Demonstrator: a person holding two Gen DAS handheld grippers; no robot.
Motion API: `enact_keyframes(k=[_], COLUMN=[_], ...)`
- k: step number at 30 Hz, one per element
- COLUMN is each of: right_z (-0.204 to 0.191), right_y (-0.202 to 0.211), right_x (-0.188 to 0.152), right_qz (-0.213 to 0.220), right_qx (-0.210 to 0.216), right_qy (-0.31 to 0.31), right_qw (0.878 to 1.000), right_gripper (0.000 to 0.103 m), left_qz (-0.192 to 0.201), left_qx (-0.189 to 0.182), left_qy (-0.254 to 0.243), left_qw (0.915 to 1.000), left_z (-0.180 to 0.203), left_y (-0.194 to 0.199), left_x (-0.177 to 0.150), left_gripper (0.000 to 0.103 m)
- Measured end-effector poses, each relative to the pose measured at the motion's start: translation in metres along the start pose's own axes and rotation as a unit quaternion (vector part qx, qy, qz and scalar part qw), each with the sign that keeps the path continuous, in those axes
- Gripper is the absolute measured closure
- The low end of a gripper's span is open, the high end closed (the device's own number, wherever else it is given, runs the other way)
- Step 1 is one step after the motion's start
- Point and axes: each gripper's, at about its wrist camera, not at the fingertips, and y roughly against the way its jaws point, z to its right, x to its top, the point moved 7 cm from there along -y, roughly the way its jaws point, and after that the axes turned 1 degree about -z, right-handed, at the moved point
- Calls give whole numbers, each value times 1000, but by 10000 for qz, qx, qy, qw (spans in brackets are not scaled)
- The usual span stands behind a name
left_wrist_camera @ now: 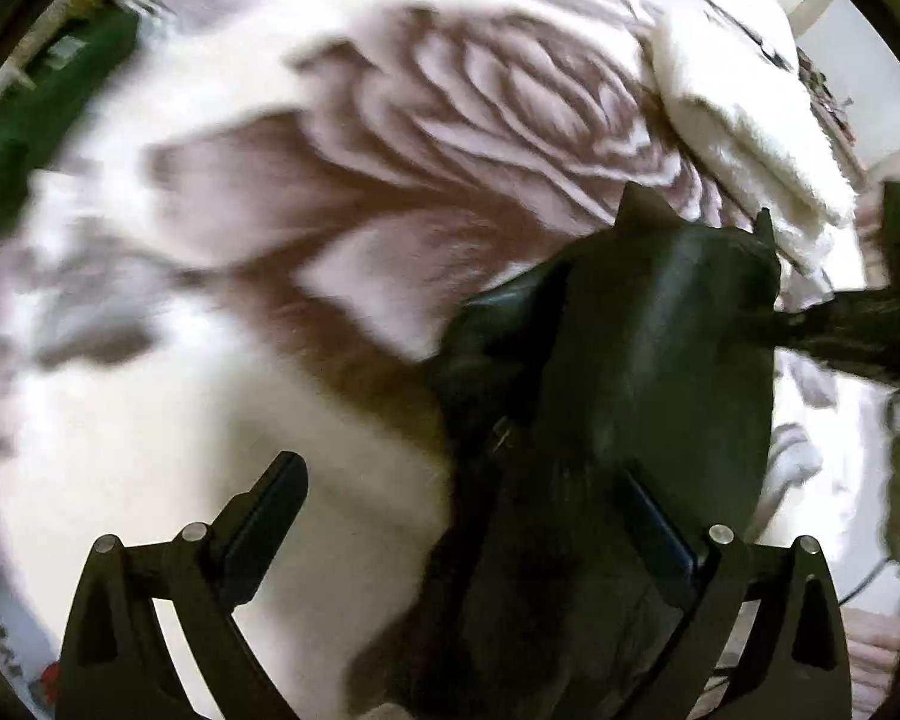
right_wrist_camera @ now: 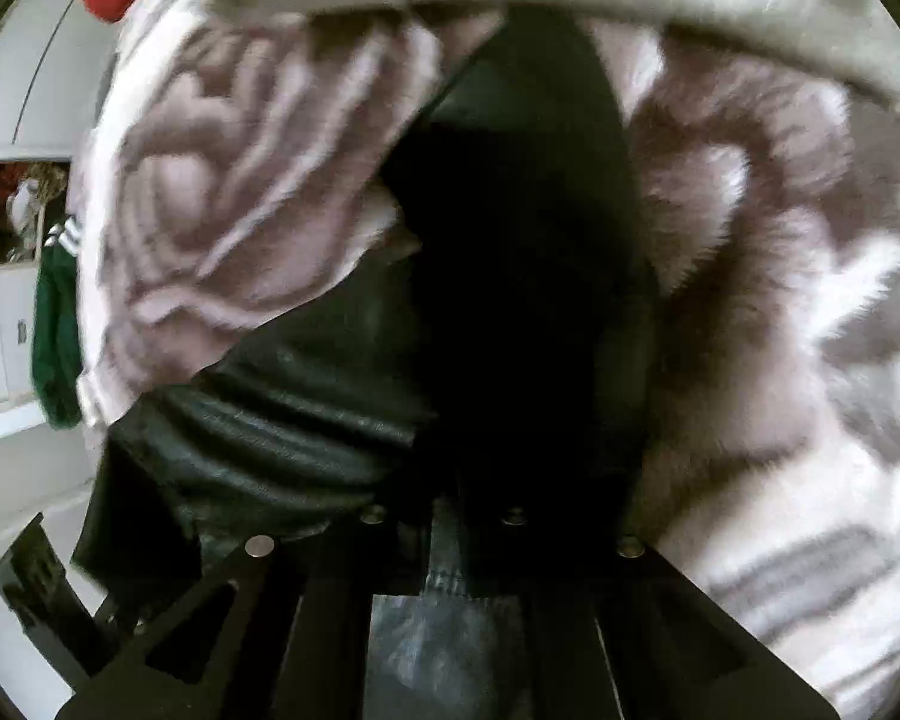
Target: Fold large clothes
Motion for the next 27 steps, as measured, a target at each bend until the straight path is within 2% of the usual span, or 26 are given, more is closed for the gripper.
enact_keyframes(k=[1,2,4,6,7,9,10,12,13,15,17,20,22,24,27], right_z=[-15,-30,-68,-110,-127,-149,-157,-163,-163,-162,-160,-166,-173,-179,-178], right_y=[13,21,23,8,-5,-35,-57,-88,-97,-113,-109,-67,-37,-25,-43], right_x=[-10,-20,-48,-74,-83,-86,-82,-73,-68,-57,-54,-61,-80,-107,-150], right_qz=[67,22,-339,-783,-926,-953,-904,-853,-761,-700,-849,-910,-905,-1118,-1560], right_qx=[202,382,735,967,935,529,160,-191,-286,-393,-312,-205,-112,-73,-595], right_qy=[242,480,1054,1584,1781,2103,2253,2337,2375,2281,2025,1944,2239,2543,3040], right_qw=[9995,9981,9911,9795,9752,9715,9700,9684,9680,9703,9751,9765,9703,9606,9379], right_gripper=[95,95,94,94,94,94,94,94,97,100,100,94,93,93,93], left_qz=[123,264,349,378,303,-84,-310,-594,-704,-781,-696,-581,-527,-330,-175], left_qx=[243,668,1195,1694,1978,2343,2470,2390,2298,1852,1269,1011,977,1020,1031], left_qy=[7,29,96,249,320,491,675,1026,1188,1571,2028,2070,2098,2112,2128], left_qw=[9996,9974,9922,9845,9793,9709,9662,9638,9634,9669,9685,9714,9714,9716,9715], left_z=[-6,-19,-39,-55,-73,-104,-126,-155,-165,-186,-201,-210,-213,-215,-220], left_y=[12,25,36,37,32,19,10,-9,-19,-39,-53,-59,-59,-57,-56], left_x=[-10,-26,-54,-77,-99,-135,-157,-184,-193,-208,-213,-209,-209,-210,-212], left_gripper=[0,0,0,0,0,0,0,0,0,0,0,0,0,0,0])
